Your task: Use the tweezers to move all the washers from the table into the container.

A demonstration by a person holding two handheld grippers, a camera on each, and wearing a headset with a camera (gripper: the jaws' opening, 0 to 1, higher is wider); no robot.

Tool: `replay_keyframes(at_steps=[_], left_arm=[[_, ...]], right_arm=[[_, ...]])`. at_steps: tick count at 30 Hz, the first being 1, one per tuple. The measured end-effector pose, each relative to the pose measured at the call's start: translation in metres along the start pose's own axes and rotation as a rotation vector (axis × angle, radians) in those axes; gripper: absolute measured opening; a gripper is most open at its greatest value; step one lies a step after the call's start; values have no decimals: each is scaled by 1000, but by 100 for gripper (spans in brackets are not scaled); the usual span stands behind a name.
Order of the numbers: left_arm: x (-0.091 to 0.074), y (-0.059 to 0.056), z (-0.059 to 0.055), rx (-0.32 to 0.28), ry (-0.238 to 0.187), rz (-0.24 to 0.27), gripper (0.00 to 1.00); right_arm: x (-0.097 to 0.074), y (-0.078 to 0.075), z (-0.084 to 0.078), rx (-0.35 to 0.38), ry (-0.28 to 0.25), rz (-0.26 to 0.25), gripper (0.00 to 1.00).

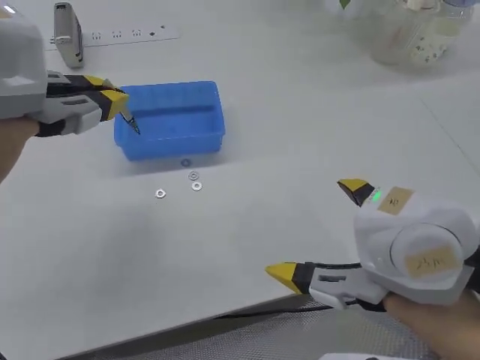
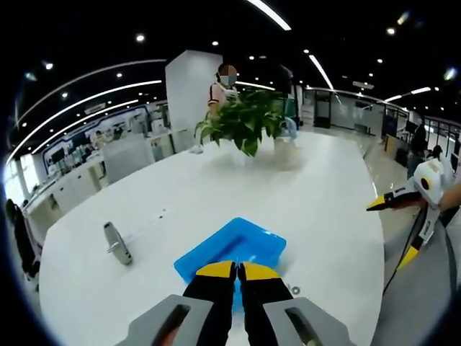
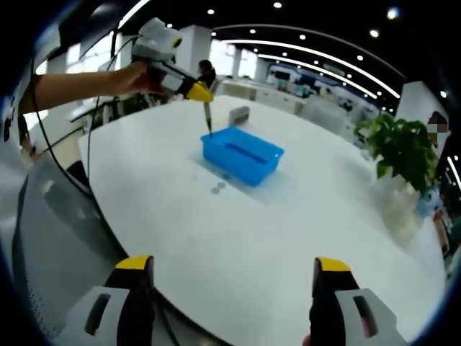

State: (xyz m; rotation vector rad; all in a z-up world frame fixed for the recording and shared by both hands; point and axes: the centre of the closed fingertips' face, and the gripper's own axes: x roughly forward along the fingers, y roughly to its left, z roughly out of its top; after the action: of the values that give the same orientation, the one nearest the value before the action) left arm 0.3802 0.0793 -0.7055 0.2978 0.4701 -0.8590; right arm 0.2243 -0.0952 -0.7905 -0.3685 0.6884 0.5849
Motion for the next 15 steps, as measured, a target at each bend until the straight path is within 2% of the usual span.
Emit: replay_keyframes(at_steps=[7,15], left_arm=[[0,-12,-9,-14,0,-17,0],[10,-13,-31,-54,24,-24,0]], right_arm=[[0,1,-1,-9,6,1,89],[0,1,-2,-10,8,1,89]])
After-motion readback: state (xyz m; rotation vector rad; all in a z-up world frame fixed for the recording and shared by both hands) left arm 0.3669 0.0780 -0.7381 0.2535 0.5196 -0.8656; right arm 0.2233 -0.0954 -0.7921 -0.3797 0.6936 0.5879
